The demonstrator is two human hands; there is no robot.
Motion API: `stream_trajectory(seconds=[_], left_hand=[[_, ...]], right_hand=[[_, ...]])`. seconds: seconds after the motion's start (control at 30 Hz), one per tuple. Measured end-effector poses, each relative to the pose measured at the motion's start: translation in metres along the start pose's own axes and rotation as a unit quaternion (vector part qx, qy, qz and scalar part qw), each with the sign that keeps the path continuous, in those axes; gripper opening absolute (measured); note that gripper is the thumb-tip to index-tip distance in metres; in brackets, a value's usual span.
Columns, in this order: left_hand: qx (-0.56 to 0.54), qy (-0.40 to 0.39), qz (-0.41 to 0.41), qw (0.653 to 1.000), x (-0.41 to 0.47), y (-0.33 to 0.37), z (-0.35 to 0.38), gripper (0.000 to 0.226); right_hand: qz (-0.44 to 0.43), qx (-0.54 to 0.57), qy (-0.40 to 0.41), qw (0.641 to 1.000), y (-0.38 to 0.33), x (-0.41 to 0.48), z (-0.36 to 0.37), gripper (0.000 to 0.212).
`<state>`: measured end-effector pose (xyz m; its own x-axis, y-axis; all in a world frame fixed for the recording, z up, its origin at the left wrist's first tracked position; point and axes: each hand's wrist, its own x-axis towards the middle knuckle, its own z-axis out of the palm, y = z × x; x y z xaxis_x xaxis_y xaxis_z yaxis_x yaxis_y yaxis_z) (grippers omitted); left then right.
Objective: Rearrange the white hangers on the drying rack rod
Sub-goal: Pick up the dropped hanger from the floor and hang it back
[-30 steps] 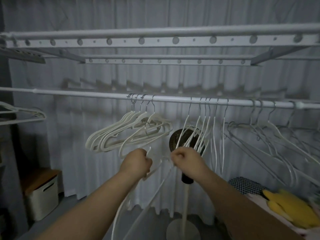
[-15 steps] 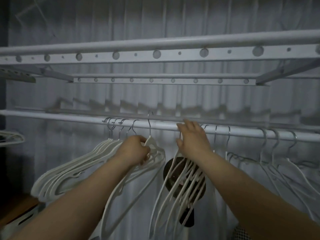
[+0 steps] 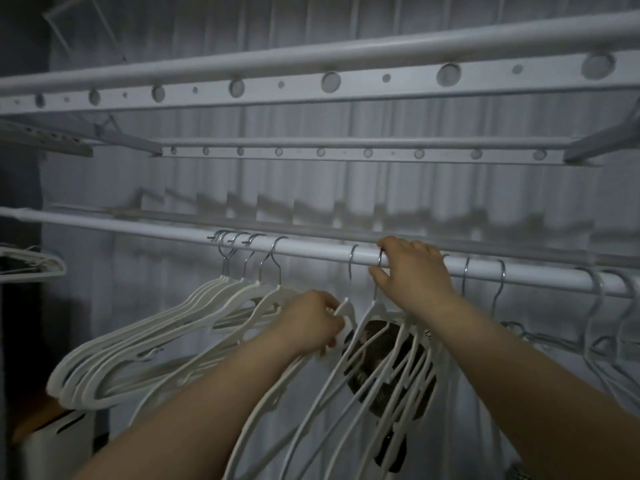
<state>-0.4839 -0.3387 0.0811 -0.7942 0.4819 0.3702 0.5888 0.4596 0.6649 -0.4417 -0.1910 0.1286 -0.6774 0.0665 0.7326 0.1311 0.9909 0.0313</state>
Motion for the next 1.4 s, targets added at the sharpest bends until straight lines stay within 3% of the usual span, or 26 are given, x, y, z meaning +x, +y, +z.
stream_trajectory(seconds=[0.13,0.23,0.37,0.47,0.67,0.83,1.0,1.07,1.23,1.4], left_hand=[[-0.070,-0.005,-0.032,0.997,-0.003,-0.002,-0.006,0.017],[-0.051,0.068,0.000,0.996,-0.009,-0.016,-0.025,0.017],[0.049,0.190,-0.011,0.981,-0.021,-0.046,-0.065,0.015],[0.125,0.222,-0.023,0.967,-0.030,-0.073,-0.093,0.022],[0.208,0.136,-0.021,0.968,-0.042,-0.120,-0.117,0.033],[0.318,0.105,0.013,0.942,-0.039,-0.141,-0.118,0.037],[0.437,0.095,0.046,0.893,-0.034,-0.152,-0.111,0.032],[0.441,0.100,0.052,0.891,-0.033,-0.153,-0.109,0.029],[0.378,0.097,0.035,0.920,-0.027,-0.148,-0.109,0.025],[0.387,0.133,0.063,0.910,-0.024,-0.133,-0.108,0.017]], right_hand=[[0.005,-0.004,0.023,1.000,-0.009,0.001,0.000,0.042],[-0.015,-0.004,0.038,0.999,-0.022,0.004,-0.001,0.047],[-0.050,0.004,0.023,0.998,-0.053,0.015,-0.002,0.047],[-0.076,0.010,-0.013,0.997,-0.082,0.024,0.003,0.045],[-0.097,-0.012,-0.069,0.993,-0.137,0.049,0.024,0.048],[-0.050,-0.059,-0.086,0.993,-0.152,0.058,0.039,0.046],[-0.011,-0.090,-0.072,0.993,-0.145,0.054,0.042,0.042],[-0.003,-0.092,-0.068,0.993,-0.139,0.051,0.041,0.041],[0.009,-0.091,-0.065,0.994,-0.123,0.043,0.034,0.043],[0.015,-0.096,-0.064,0.993,-0.100,0.033,0.023,0.043]])
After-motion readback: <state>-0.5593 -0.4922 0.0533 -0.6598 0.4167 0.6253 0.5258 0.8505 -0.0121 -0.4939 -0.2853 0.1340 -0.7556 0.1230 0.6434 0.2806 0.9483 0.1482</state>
